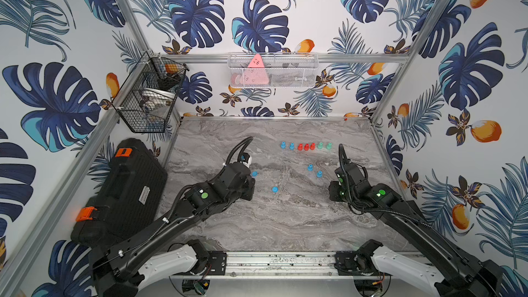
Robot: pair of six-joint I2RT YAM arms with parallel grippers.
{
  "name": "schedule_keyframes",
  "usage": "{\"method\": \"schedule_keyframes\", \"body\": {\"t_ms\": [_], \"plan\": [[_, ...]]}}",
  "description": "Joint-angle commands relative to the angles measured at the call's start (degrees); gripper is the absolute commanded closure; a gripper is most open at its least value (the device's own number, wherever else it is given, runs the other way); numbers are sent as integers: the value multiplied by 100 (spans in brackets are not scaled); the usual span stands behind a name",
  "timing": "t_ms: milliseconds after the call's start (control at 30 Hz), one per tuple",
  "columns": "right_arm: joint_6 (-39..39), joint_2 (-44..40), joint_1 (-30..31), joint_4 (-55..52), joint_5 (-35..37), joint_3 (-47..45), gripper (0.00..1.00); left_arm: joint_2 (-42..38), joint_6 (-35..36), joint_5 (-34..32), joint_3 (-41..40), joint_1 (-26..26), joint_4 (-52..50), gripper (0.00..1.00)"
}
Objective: Close the stamp cap
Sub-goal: Pick up the stamp from the center of the board.
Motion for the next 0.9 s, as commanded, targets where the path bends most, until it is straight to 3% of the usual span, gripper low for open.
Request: {"method": "schedule_keyframes", "body": {"t_ms": [0,200,467,867], "plan": [[90,138,-23,-76,89,70,59,-479,314,-325,-267,152,-492,55],[140,461,-85,41,-61,19,59,-1173,158,158,-985,378,-316,55],[-11,1092,-203,144,-132,295,60,-1374,224,65,-1004,383,-259,54],[-402,2488,-1118,381,-1133,1588,60,-1573,233,206,-1025,377,-204,55]]}}
